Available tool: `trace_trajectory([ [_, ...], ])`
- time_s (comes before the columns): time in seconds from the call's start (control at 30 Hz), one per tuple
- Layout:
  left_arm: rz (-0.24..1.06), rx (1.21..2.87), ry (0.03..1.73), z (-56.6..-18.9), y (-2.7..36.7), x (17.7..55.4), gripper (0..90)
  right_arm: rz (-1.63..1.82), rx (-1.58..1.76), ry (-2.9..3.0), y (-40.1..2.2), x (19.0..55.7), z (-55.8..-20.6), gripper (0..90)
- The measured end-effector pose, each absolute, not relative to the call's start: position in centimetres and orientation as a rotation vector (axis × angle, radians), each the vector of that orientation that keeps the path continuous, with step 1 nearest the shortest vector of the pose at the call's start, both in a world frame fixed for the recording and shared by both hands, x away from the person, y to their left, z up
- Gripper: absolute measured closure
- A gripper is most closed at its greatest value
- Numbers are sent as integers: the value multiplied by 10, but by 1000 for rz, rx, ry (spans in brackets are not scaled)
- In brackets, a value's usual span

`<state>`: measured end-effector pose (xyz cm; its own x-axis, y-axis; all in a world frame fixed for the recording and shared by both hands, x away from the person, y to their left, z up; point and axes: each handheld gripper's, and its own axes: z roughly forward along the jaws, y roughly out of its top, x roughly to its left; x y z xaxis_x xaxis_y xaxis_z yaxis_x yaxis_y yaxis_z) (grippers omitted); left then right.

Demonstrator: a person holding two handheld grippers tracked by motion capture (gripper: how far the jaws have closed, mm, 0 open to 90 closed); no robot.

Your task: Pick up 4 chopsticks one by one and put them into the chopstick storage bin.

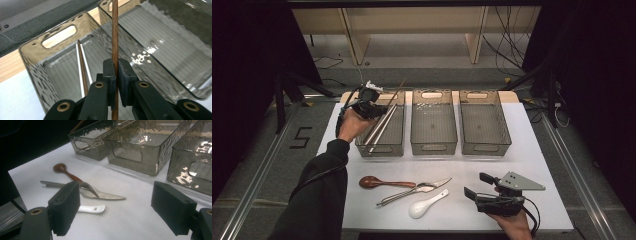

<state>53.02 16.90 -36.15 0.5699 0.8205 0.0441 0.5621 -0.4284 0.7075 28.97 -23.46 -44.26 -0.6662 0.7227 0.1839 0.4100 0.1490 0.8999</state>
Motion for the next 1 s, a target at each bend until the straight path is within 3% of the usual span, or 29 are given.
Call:
trace_trajectory([
  [1.0, 492, 2120, 1220, -395, 182, 541, 830, 1524, 1096, 2140, -235, 290, -443, 237],
])
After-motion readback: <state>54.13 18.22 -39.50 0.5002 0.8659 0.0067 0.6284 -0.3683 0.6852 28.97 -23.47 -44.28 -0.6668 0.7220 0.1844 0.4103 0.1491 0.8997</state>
